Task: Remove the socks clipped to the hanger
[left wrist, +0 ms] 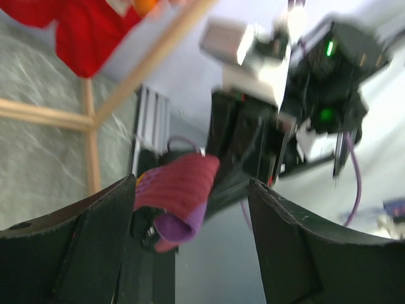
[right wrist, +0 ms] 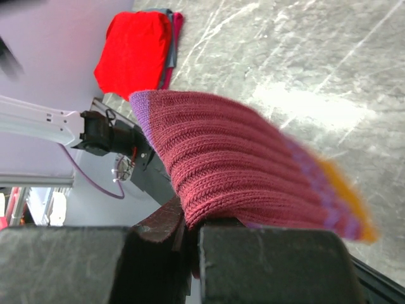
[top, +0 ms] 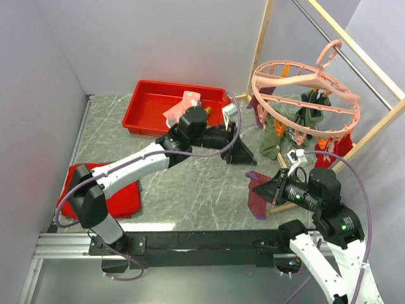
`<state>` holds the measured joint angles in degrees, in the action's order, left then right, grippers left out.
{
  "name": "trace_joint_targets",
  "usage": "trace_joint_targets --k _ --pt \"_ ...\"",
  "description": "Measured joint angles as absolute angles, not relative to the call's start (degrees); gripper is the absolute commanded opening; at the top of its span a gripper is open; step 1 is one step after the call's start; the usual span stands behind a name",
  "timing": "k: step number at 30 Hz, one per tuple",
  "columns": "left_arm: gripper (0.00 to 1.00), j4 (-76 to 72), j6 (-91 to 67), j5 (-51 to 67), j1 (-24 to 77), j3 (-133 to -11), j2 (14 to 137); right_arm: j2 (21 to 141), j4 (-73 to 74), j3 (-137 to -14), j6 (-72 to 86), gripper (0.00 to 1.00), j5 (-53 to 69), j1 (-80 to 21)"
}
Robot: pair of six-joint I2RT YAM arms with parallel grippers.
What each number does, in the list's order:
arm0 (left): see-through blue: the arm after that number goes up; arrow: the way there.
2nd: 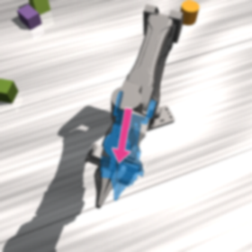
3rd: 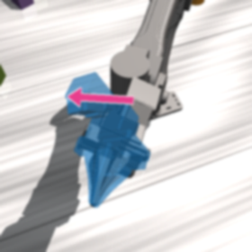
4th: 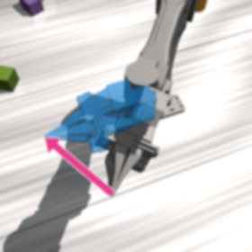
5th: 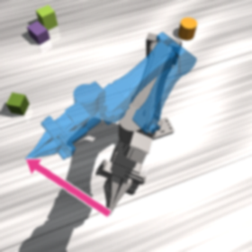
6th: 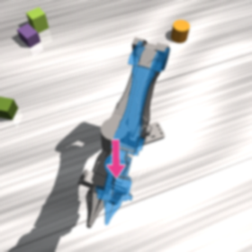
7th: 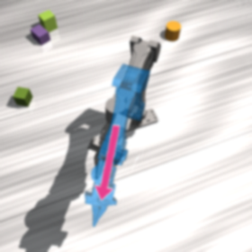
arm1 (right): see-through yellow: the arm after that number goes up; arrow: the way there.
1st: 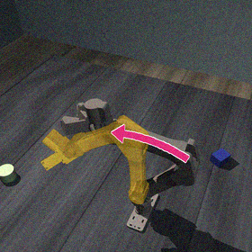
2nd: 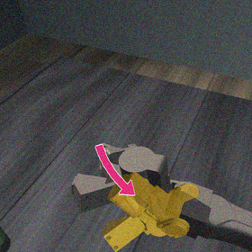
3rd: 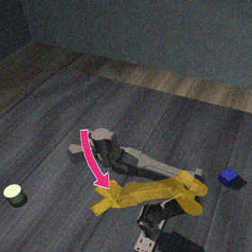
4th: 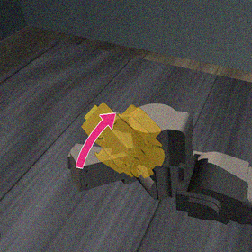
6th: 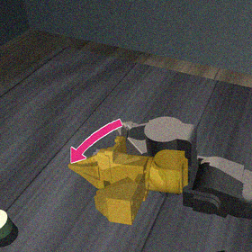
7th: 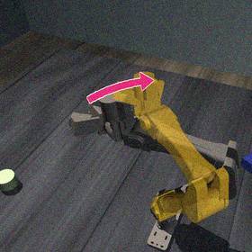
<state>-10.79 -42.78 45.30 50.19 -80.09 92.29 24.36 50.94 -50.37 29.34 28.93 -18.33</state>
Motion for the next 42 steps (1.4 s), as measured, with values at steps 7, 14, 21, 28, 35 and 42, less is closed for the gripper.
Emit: trace_joint_targets --k 7,14,21,28,35,42 --pt "0.74 -5.2 -37.5 48.3 51.7 -79.0 92.0 25.0 49.5 -50.4 29.9 0.00 30.2 -18.3" --pt "0.66 -3.0 -35.4 49.9 52.1 -79.0 92.0 25.0 48.5 -50.5 31.1 0.00 30.9 -18.3" --pt "0.24 -2.3 -35.1 50.3 53.0 -79.0 92.1 25.2 47.2 -50.6 31.7 0.00 32.1 -18.3" --pt "0.01 0.0 -34.1 49.5 53.1 -79.1 92.6 26.9 47.2 -50.8 31.6 0.34 32.4 -18.3" --pt "0.01 3.7 -33.6 45.9 47.3 -79.0 92.4 28.5 47.9 -51.6 29.7 0.58 30.4 -18.3" --pt "0.01 11.2 -31.6 37.1 33.3 -82.0 93.1 29.7 49.0 -51.7 28.2 0.60 28.5 -18.3"
